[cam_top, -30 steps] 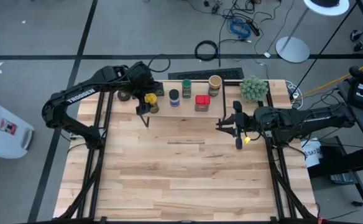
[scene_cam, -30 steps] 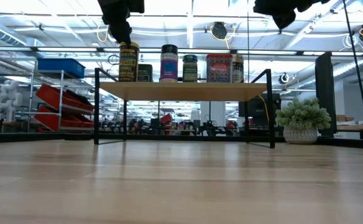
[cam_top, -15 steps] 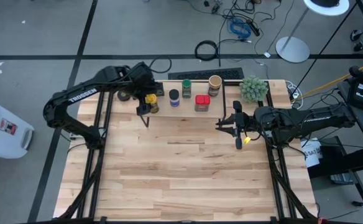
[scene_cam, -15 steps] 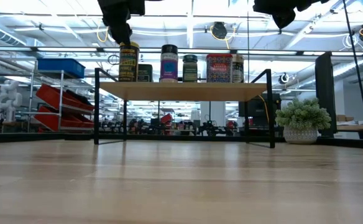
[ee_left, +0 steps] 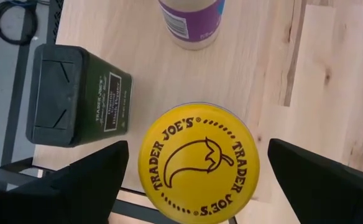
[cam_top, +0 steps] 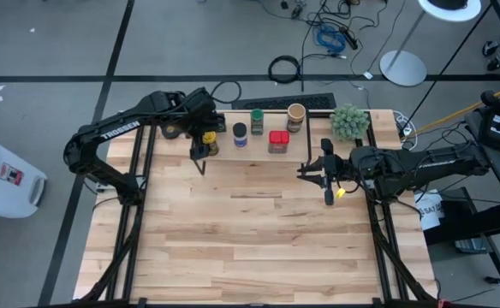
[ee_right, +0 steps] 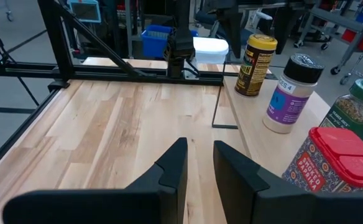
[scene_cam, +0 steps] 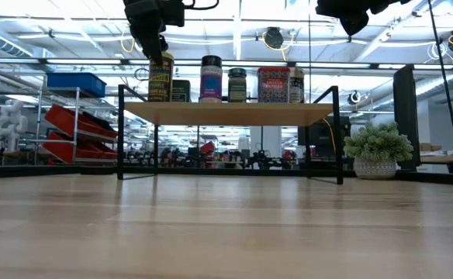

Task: Shelf spices

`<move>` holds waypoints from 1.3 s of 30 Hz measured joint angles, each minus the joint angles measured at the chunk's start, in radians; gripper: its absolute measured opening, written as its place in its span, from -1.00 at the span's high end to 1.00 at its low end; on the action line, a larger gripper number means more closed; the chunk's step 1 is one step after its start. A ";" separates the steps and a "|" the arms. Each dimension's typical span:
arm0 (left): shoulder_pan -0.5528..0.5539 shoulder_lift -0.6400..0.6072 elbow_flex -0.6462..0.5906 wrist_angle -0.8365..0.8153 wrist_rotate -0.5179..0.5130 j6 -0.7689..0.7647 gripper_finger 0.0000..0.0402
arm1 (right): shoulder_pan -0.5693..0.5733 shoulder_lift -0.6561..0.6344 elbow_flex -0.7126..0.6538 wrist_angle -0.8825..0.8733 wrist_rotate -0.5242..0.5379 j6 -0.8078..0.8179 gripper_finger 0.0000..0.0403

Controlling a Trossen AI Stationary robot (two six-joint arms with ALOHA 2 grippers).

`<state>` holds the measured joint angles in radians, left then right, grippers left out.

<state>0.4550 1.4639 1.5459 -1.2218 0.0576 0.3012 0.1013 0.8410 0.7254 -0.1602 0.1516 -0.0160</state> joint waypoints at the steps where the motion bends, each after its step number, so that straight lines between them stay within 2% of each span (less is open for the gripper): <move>1: 0.000 0.000 0.000 -0.001 0.000 0.000 -0.95 | 0.000 0.000 0.000 0.000 0.000 -0.002 0.67; 13: 0.000 0.000 0.000 0.000 0.000 0.001 -0.61 | 0.000 0.000 0.000 -0.001 0.000 -0.004 0.67; 34: 0.000 -0.006 -0.001 -0.004 -0.001 0.000 -0.59 | 0.000 0.000 0.000 -0.016 0.000 -0.004 0.67; 39: 0.000 -0.006 -0.001 -0.004 -0.001 0.000 -0.49 | 0.000 0.000 0.000 -0.016 0.000 -0.004 0.67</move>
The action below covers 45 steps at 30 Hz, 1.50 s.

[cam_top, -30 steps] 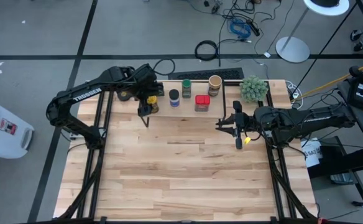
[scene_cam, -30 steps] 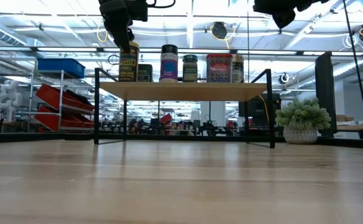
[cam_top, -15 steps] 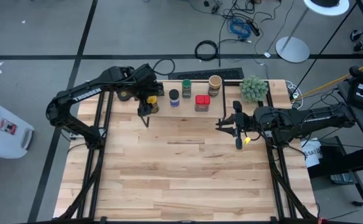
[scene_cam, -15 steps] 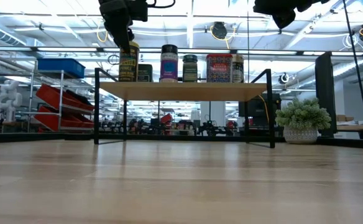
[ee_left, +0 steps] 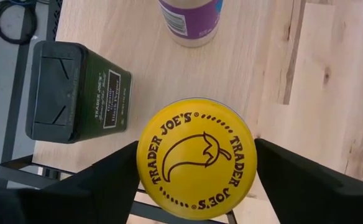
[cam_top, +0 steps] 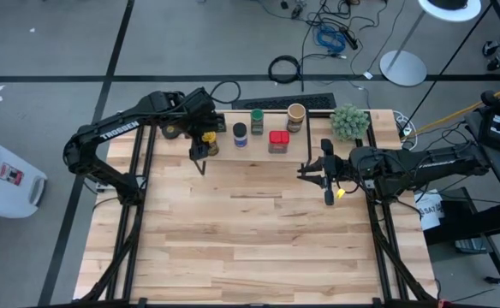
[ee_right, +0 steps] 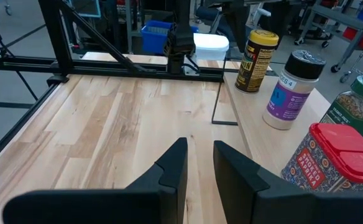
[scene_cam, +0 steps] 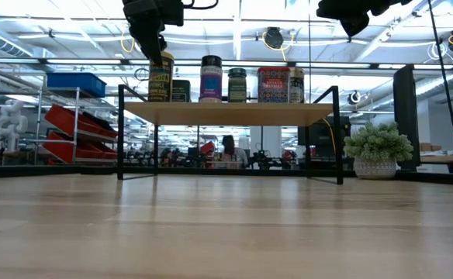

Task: Shelf spices

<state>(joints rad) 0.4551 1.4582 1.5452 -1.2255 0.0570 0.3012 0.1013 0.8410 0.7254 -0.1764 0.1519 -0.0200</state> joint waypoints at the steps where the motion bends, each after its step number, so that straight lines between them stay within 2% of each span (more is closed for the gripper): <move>1: 0.000 0.000 0.000 0.000 0.000 0.000 -0.46 | 0.000 0.000 0.000 0.000 0.000 0.000 0.67; 13: 0.000 0.000 0.000 0.000 0.000 0.002 -0.21 | -0.001 0.000 0.000 0.000 0.000 -0.003 0.67; 30: -0.034 -0.065 -0.001 -0.040 0.000 -0.042 -0.18 | -0.001 0.000 0.000 0.001 0.000 -0.013 0.67; 38: -0.101 -0.102 -0.001 -0.044 0.045 -0.118 -0.17 | -0.001 0.000 0.000 0.000 0.000 -0.014 0.67; 45: -0.219 -0.113 -0.001 -0.085 0.052 -0.264 -0.17 | -0.001 0.000 0.000 0.001 0.000 -0.005 0.67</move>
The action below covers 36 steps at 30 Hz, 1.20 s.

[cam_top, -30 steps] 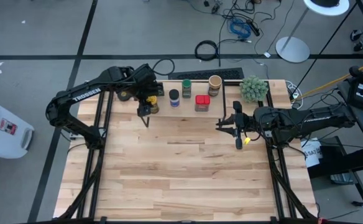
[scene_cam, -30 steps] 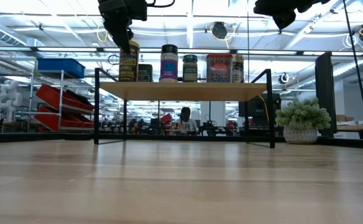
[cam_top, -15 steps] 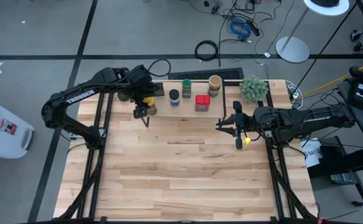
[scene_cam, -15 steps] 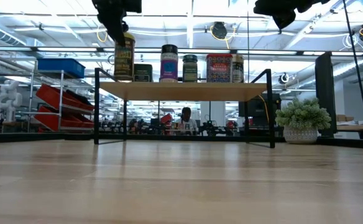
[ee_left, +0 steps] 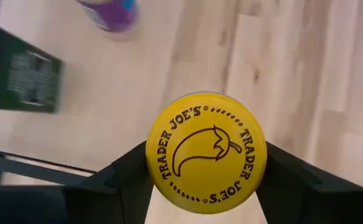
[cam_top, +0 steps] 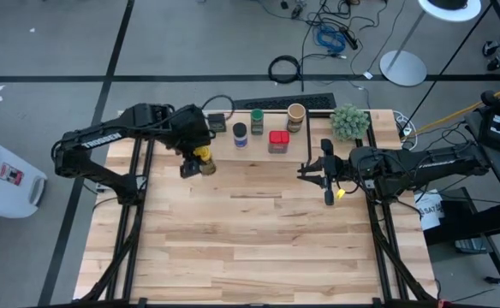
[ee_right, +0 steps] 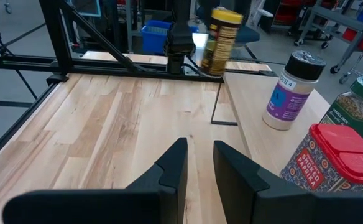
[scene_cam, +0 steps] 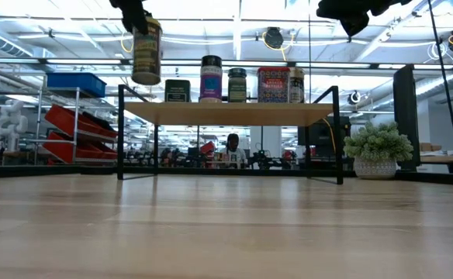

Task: Shelf spices

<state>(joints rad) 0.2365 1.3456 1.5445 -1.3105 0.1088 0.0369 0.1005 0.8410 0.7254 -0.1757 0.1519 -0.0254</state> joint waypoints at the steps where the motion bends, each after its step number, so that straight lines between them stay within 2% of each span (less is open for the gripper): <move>1: -0.022 0.000 0.000 -0.003 0.000 -0.019 -0.17 | 0.000 0.000 0.000 0.000 0.000 0.000 0.67; 7: -0.165 0.000 0.000 -0.007 -0.013 -0.138 -0.17 | 0.000 0.000 0.000 0.000 0.000 0.006 0.67; 19: -0.465 -0.001 -0.026 0.008 -0.231 -0.392 -0.17 | 0.000 0.000 0.000 0.000 -0.001 0.040 0.67; 24: -0.562 -0.001 -0.122 0.033 -0.314 -0.489 -0.17 | 0.001 0.009 0.000 0.000 -0.031 0.061 0.67; 28: -0.607 0.000 -0.229 0.112 -0.329 -0.530 -0.17 | 0.001 0.026 0.000 0.003 -0.051 0.071 0.67; 36: -0.619 0.000 -0.384 0.273 -0.335 -0.581 -0.17 | 0.001 0.062 0.000 0.028 -0.053 0.070 0.67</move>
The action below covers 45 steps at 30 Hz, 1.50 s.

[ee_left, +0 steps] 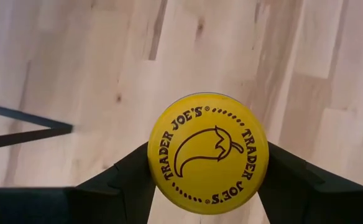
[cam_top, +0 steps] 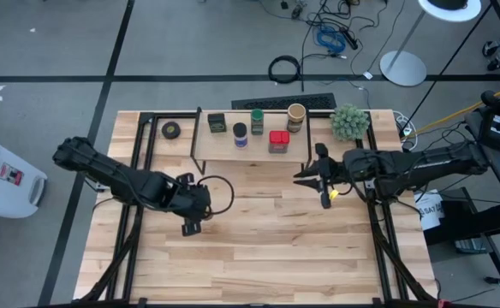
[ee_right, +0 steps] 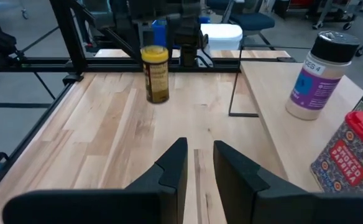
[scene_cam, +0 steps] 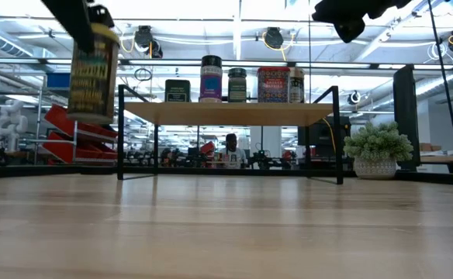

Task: Shelf spices

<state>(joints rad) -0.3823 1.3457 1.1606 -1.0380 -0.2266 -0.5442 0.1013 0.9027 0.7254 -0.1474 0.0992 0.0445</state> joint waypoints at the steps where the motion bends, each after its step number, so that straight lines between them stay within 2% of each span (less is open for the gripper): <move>1: 0.000 0.000 -0.012 0.015 -0.002 0.000 -0.17 | 0.000 0.003 0.000 0.004 0.000 0.000 0.67; 11: 0.000 0.001 -0.151 0.148 -0.044 -0.001 -0.17 | 0.000 0.026 0.000 0.010 0.001 -0.003 0.67; 23: 0.000 0.001 -0.241 0.184 -0.046 -0.021 -0.17 | 0.000 0.029 0.000 0.018 0.004 0.016 0.67; 45: 0.000 0.001 -0.243 0.242 -0.022 -0.006 -0.17 | 0.000 0.029 0.000 0.017 0.004 0.023 0.67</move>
<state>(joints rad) -0.3820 1.3464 0.9180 -0.7963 -0.2481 -0.5506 0.1013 0.9318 0.7250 -0.1307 0.1028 0.0677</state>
